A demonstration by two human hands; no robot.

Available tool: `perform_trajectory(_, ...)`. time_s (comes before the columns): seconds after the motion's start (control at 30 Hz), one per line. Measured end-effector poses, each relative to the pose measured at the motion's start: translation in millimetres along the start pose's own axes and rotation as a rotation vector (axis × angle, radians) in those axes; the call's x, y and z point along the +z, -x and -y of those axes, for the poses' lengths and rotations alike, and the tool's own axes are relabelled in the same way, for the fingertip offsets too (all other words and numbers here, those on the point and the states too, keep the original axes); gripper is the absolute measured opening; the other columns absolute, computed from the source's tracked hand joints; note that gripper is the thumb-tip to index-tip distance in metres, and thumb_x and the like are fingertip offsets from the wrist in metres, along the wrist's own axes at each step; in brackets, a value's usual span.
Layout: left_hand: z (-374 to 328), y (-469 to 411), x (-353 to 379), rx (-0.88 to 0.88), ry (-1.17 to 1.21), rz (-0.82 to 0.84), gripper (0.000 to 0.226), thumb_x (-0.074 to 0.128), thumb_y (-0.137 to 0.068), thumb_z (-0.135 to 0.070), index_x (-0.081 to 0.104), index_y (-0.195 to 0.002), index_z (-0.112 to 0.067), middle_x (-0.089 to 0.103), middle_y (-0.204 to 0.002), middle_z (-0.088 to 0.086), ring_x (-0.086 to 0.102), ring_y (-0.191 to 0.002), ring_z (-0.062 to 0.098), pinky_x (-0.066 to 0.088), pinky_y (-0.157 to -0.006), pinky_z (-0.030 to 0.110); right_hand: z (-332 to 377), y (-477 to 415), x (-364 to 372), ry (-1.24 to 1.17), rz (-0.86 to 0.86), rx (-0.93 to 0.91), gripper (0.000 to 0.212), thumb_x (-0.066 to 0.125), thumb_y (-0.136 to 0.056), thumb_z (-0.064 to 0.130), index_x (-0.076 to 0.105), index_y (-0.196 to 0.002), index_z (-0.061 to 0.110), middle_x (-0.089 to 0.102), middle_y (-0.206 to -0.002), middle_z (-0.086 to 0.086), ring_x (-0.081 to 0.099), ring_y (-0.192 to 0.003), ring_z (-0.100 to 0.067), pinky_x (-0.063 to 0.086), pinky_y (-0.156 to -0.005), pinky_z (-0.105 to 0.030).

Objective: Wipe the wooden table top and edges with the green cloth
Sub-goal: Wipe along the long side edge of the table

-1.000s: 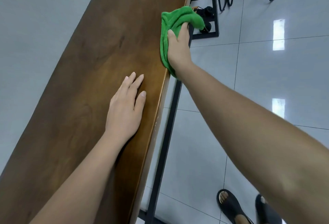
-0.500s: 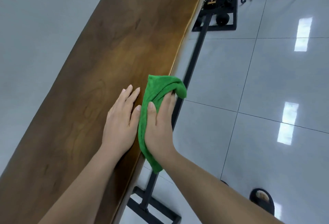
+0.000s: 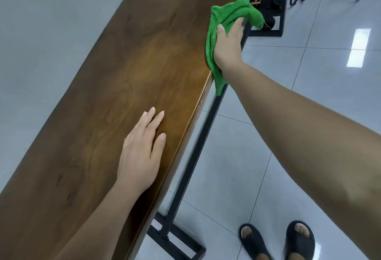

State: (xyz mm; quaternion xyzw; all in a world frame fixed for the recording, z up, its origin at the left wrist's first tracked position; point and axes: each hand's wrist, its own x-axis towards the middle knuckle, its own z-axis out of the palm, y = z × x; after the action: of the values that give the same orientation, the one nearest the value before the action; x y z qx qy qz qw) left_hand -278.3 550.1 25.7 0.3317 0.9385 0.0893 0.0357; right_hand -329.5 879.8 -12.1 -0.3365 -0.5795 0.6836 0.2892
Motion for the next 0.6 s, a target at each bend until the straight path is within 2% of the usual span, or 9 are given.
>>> perform_trajectory(0.07, 0.2, 0.0, 0.3, 0.008, -0.007, -0.011, 0.061, 0.024, -0.114, -0.059, 0.038, -0.171, -0.040, 0.029, -0.181, -0.017, 0.021, -0.169, 0.008, 0.017, -0.132, 0.043, -2.3, 5.5, 2.1, -0.008, -0.001, 0.009, 0.075, 0.039, -0.119, 0.029, -0.009, -0.173, 0.008, -0.007, -0.184, -0.009, -0.003, -0.170, -0.021, 0.002, -0.136, -0.038)
perform_trajectory(0.17, -1.1, 0.3, -0.2, 0.007, -0.006, -0.019, 0.058, 0.023, -0.116, -0.058, 0.038, -0.170, -0.040, 0.030, -0.181, -0.016, 0.023, -0.169, 0.009, 0.017, -0.132, 0.044, -7.9, 37.3, 7.9, -0.035, 0.000, -0.016, 0.075, 0.040, -0.117, 0.027, -0.006, -0.175, 0.010, 0.002, -0.183, -0.006, 0.008, -0.169, -0.020, 0.010, -0.137, -0.045)
perform_trajectory(0.23, -1.5, -0.2, 0.2, 0.019, 0.011, -0.022, 0.060, 0.024, -0.115, -0.057, 0.039, -0.170, -0.039, 0.030, -0.181, -0.014, 0.022, -0.169, 0.009, 0.019, -0.134, 0.047, -16.0, 77.8, 15.2, -0.057, 0.004, -0.043, 0.075, 0.042, -0.116, 0.025, -0.002, -0.175, 0.013, 0.007, -0.182, -0.001, 0.011, -0.166, -0.013, 0.010, -0.136, -0.036)
perform_trajectory(0.3, -0.2, 0.3, 0.8, 0.041, 0.023, -0.031, 0.056, 0.030, -0.116, -0.051, 0.039, -0.170, -0.037, 0.030, -0.181, -0.013, 0.021, -0.169, 0.009, 0.022, -0.135, 0.049, -26.5, 126.7, 25.0, -0.048, 0.001, -0.050, 0.073, 0.041, -0.116, 0.027, -0.001, -0.175, 0.016, 0.008, -0.182, 0.002, 0.010, -0.163, -0.005, 0.010, -0.134, -0.031)
perform_trajectory(0.4, 3.3, 0.5, 3.7, 0.071, 0.028, -0.049, 0.052, 0.035, -0.119, -0.043, 0.039, -0.170, -0.035, 0.031, -0.181, -0.010, 0.022, -0.170, 0.012, 0.023, -0.134, 0.049, -45.4, 201.6, 41.8, -0.053, -0.002, -0.043, 0.073, 0.037, -0.116, 0.034, -0.002, -0.176, 0.021, 0.003, -0.183, 0.004, 0.004, -0.168, -0.009, 0.012, -0.138, -0.045)
perform_trajectory(0.47, 7.1, -0.9, 5.6, 0.090, 0.034, -0.048, 0.052, 0.036, -0.120, -0.040, 0.039, -0.171, -0.032, 0.030, -0.182, -0.008, 0.020, -0.170, 0.013, 0.023, -0.134, 0.049, -56.1, 250.8, 51.9, -0.084, 0.012, -0.029, 0.071, 0.036, -0.118, 0.037, -0.003, -0.176, 0.024, -0.001, -0.184, 0.007, -0.001, -0.168, -0.006, 0.012, -0.138, -0.043)
perform_trajectory(0.6, 20.4, 5.6, 4.1, 0.182, 0.039, -0.005, 0.052, 0.033, -0.121, -0.036, 0.037, -0.172, -0.032, 0.027, -0.183, -0.008, 0.017, -0.171, 0.014, 0.022, -0.136, 0.049, -70.6, 342.3, 71.6, -0.188, 0.007, -0.024, 0.068, 0.035, -0.118, 0.044, 0.002, -0.176, 0.030, 0.003, -0.183, 0.015, 0.001, -0.166, 0.003, 0.012, -0.138, -0.038)
